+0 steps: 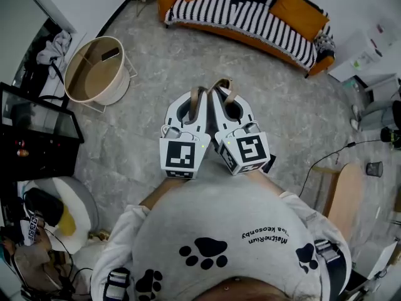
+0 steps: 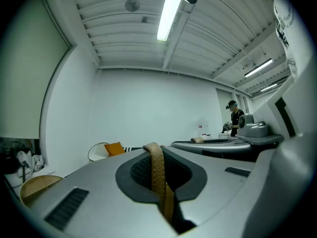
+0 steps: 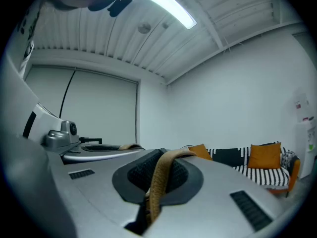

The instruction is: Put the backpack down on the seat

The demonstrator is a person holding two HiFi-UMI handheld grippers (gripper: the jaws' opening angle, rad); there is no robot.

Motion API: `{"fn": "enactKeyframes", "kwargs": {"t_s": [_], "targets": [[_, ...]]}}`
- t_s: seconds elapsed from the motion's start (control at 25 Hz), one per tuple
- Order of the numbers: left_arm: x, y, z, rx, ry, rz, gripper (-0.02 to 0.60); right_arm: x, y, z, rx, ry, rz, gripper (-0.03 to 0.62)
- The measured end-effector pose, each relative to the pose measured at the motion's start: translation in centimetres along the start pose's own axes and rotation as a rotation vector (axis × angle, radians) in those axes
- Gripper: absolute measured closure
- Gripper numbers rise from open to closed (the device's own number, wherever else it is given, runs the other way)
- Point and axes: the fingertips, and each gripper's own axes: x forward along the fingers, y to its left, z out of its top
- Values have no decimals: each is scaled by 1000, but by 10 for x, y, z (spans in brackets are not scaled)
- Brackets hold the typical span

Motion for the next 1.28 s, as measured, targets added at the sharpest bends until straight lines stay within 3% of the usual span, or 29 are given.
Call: {"fn": "enactKeyframes", "kwargs": {"t_s": [0.32,0.92,1.28], "targets": [[78,36,-3,-3,9,50,563,72,-50,-2,32,1,66,562],[261,78,9,-18,6,164,563,206,-187,16,31,2,202,562],[308,85,4,-15,31,214,563,239,-228,11,79,10,253,562]]}}
